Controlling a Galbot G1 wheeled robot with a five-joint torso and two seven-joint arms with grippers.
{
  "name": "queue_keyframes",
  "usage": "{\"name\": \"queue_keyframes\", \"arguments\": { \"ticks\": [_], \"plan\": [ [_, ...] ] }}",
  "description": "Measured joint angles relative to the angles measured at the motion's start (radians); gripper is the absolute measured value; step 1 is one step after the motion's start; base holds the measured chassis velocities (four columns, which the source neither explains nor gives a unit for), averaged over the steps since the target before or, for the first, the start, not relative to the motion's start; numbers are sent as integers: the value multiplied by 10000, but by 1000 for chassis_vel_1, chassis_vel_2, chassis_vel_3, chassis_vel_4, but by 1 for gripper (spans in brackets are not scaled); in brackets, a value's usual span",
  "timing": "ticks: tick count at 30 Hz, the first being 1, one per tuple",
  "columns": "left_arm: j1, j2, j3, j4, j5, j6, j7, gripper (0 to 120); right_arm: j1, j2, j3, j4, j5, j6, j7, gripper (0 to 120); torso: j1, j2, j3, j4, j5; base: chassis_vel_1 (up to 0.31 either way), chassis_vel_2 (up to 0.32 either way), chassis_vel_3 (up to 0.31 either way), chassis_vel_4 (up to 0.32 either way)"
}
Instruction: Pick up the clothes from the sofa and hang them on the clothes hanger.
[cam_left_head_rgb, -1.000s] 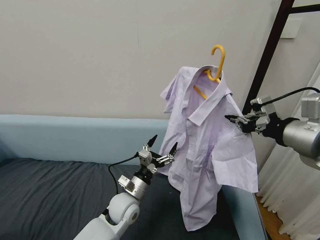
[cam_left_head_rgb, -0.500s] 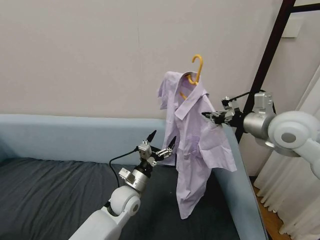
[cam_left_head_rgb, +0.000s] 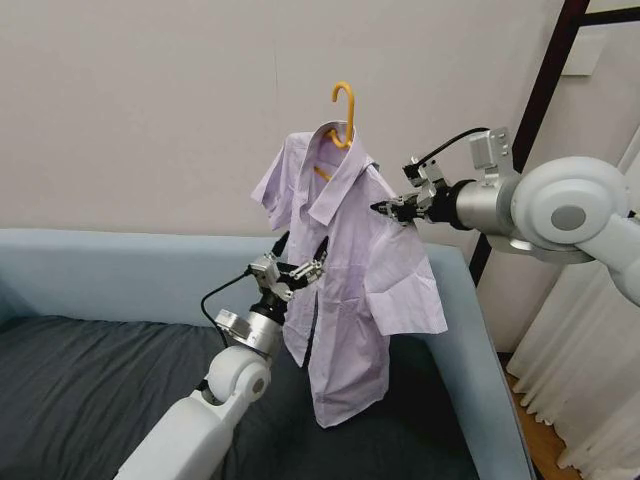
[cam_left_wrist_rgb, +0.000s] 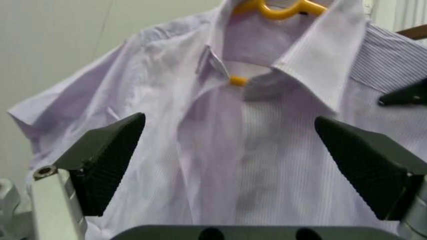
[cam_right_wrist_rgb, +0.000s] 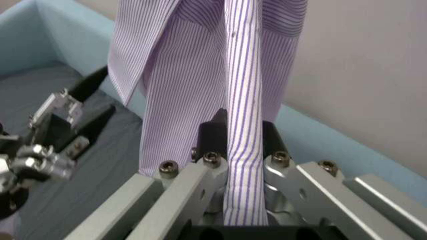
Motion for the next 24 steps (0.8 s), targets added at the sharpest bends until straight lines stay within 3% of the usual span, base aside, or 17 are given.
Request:
{"name": "queue_keyframes", "arguments": {
  "ticks": [9,16,21,24],
  "plan": [
    [-409,290,-251,472,-78,118,-97,100,-116,-342,65,337,48,5,-6,2,-1,0,0,-1,1,0,0,0,0],
    [-1263,-29,258,1164,35,488,-316,100,-110,-331,252,520,334,12,46,2,-1,0,0,-4,3,0,0,0,0],
    [-1414,-247,472,1215,230,598,-402,91,-110,-248,342,570,365,18,82,2,0,0,0,-1,2,0,0,0,0],
    [-1368,-431,486,1130,316,517,-442,75,-318,-323,470,631,307,24,85,2,-1,1,0,-2,3,0,0,0,0]
  ]
}}
